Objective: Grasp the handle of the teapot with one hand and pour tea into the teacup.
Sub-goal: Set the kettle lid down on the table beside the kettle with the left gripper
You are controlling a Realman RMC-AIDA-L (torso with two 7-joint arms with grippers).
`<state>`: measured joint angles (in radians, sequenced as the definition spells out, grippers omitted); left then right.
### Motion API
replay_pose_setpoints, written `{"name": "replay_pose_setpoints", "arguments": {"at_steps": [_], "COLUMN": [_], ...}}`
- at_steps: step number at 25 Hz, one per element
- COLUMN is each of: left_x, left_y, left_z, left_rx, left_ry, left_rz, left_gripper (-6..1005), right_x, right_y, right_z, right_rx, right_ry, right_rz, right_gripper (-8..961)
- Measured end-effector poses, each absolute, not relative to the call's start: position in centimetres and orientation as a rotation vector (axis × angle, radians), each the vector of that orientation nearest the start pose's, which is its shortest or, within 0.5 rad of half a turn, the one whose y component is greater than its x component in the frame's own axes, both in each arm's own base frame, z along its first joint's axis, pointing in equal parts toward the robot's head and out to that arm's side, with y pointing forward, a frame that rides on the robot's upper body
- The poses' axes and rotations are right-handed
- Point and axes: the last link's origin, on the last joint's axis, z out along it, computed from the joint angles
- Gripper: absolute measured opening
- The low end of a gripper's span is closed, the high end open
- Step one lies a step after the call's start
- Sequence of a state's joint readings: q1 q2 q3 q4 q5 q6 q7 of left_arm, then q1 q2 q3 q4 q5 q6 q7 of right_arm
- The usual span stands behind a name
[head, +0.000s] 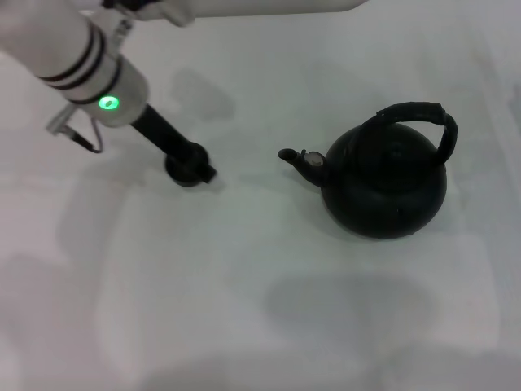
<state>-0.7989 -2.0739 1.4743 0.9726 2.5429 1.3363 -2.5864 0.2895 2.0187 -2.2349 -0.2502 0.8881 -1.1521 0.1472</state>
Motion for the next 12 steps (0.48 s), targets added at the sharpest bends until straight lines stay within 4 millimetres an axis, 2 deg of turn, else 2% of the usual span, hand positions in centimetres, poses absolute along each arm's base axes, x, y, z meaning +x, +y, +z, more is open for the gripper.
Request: {"name": "replay_pose_setpoints", "arguments": {"at_steps": [7,12], "left_x": [-15.5,-15.0], "left_y": [37.3,36.7], "left_z": [-7.5,-8.6], "left_rx": [-2.717,-2.744], "left_ry": [-0.791,-0.711], "left_rz": [0.598,0.650], "left_gripper": [700,700], "right_x": [37.2,37.1], "right_y": [29.9,30.0], "right_z": [1.7,1.7], "right_rx": [-1.447,-1.448], "right_ry": [0.630,0.630], "right_rz": [0.643,0.644], "right_gripper": [854,854]}}
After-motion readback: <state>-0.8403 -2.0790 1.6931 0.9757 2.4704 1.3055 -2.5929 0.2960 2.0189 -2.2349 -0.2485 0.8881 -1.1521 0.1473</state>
